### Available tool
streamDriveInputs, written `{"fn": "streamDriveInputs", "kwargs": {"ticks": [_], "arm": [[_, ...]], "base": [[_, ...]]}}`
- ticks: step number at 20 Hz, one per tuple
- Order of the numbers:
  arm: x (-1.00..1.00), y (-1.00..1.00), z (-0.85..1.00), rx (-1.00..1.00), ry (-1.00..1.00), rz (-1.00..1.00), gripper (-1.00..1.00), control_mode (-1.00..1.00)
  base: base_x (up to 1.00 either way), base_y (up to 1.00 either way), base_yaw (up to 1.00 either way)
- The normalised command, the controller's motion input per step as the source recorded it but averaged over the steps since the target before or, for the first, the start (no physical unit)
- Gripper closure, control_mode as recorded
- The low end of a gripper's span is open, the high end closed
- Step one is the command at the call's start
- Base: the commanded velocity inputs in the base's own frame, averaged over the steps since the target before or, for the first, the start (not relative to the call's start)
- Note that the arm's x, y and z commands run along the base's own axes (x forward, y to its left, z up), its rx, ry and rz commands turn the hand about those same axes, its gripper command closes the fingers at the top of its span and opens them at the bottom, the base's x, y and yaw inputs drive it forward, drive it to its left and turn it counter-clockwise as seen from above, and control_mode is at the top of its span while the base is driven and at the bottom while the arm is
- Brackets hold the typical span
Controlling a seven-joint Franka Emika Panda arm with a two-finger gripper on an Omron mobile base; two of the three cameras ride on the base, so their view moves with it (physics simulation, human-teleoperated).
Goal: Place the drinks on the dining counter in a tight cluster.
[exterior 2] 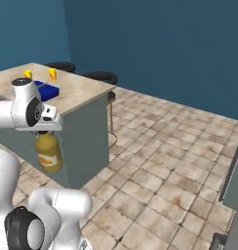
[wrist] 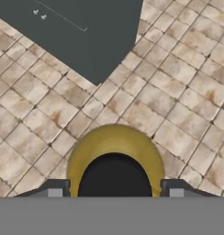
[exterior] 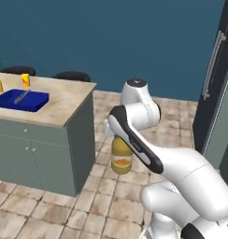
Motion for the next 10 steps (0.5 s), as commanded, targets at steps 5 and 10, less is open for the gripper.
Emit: {"fn": "streamDriveInputs", "kwargs": {"ticks": [5,10], "arm": [[0.00,0.00,0.00,0.00,0.00,0.00,1.00,1.00],[0.00,0.00,0.00,0.00,0.00,0.00,1.00,1.00]], "base": [[0.88,0.00,0.15],[0.88,0.00,0.14]]}}
